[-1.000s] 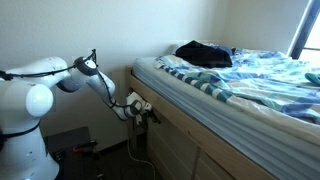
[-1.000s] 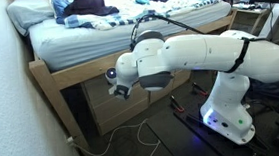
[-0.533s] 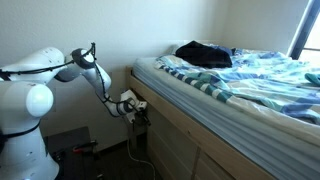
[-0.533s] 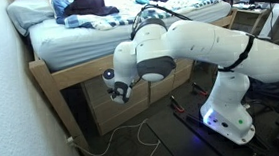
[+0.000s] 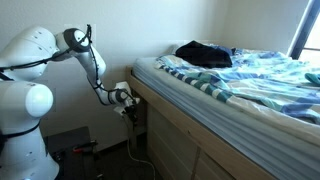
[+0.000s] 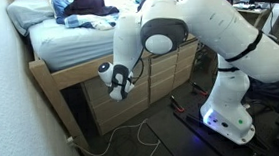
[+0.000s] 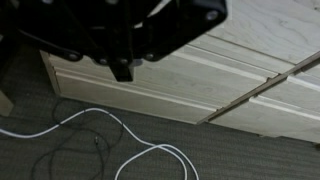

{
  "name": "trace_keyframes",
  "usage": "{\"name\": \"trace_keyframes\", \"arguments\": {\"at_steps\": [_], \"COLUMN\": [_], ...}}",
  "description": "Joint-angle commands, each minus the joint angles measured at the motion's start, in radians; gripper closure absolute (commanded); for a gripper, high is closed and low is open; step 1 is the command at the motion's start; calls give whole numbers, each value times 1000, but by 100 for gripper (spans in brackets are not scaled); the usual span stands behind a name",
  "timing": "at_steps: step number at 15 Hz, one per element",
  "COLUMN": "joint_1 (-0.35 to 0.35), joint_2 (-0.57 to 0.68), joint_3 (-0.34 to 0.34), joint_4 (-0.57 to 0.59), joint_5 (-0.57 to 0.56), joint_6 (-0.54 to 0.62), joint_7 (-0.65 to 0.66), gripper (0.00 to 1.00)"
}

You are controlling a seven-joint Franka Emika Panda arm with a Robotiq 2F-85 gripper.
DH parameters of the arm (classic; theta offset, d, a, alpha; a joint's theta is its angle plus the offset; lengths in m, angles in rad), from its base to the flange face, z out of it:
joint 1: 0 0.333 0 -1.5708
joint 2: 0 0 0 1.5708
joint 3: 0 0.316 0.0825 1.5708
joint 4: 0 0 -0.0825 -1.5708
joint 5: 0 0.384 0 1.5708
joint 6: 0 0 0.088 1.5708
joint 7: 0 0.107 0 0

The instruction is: Open the topmost drawer on the left, push the clothes inside it down, and then close the drawer

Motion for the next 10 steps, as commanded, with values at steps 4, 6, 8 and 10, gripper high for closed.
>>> {"name": "trace_keyframes", "arguments": {"at_steps": [4,6,8,10], "joint_1": [-106,-127,-156,-198], "joint_2": [-273,-325,-373,-426], "joint_3": [115,143,178,227], "joint_4": [-138,-164,-193,-232], "joint_5": [-182,-238,-284,-312], "joint_6": [-205,-217,-205,-167], "joint_7": [-111,-100,-99,-114], "gripper": [100,100,100,100]}}
